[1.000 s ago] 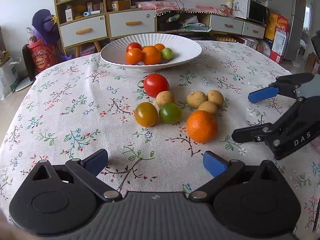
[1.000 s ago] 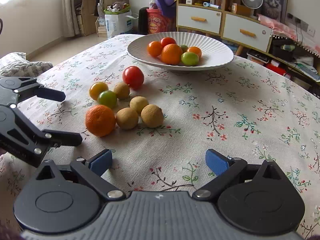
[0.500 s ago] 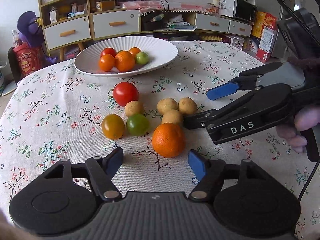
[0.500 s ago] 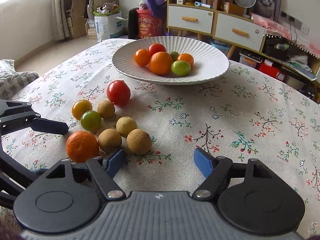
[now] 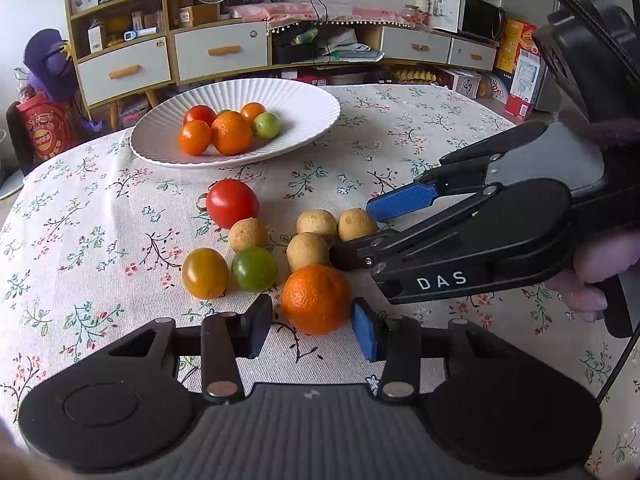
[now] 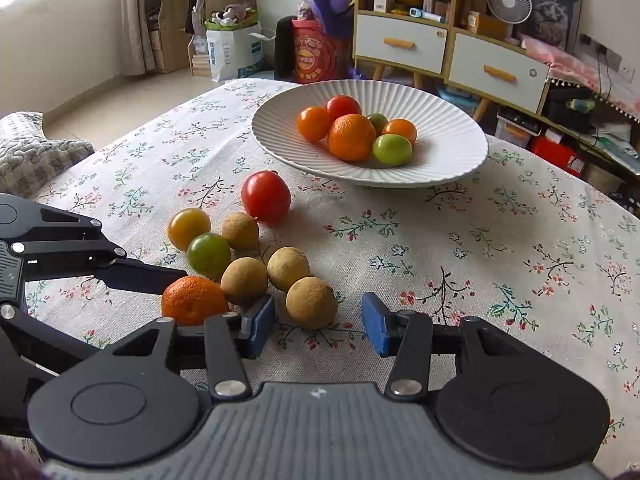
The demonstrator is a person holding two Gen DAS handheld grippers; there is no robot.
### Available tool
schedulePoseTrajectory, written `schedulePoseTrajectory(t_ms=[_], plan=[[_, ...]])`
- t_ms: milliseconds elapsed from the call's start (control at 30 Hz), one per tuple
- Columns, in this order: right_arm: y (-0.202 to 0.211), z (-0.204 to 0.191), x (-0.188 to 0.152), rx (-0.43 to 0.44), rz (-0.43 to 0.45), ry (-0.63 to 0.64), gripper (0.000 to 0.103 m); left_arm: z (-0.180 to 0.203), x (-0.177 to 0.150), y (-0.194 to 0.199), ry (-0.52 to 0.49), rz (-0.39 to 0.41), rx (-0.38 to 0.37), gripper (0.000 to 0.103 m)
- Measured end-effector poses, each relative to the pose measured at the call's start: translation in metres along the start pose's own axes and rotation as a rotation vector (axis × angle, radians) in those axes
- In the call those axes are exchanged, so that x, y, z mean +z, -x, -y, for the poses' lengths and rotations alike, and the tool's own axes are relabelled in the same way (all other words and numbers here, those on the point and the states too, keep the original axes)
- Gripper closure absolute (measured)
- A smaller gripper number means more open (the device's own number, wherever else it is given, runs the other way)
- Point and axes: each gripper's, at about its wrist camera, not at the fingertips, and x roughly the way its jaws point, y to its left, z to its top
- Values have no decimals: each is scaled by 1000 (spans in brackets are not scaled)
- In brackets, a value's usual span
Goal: Organize fruits
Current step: 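Grasp a mandarin with the left tool while the right tool grasps a brown round fruit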
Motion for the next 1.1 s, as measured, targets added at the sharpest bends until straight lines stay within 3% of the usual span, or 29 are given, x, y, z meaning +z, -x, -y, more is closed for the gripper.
schedulePoseTrajectory(t_ms=[133, 267, 1100], plan=[[0, 0, 0, 4, 1, 0, 66, 1, 1, 1, -5, -1, -6, 73], [2, 0, 0, 17, 2, -7, 78, -1, 0, 2, -4, -1, -10, 74], [16, 10, 2, 43, 0, -69, 79, -26, 5, 23, 97, 18, -11, 74]])
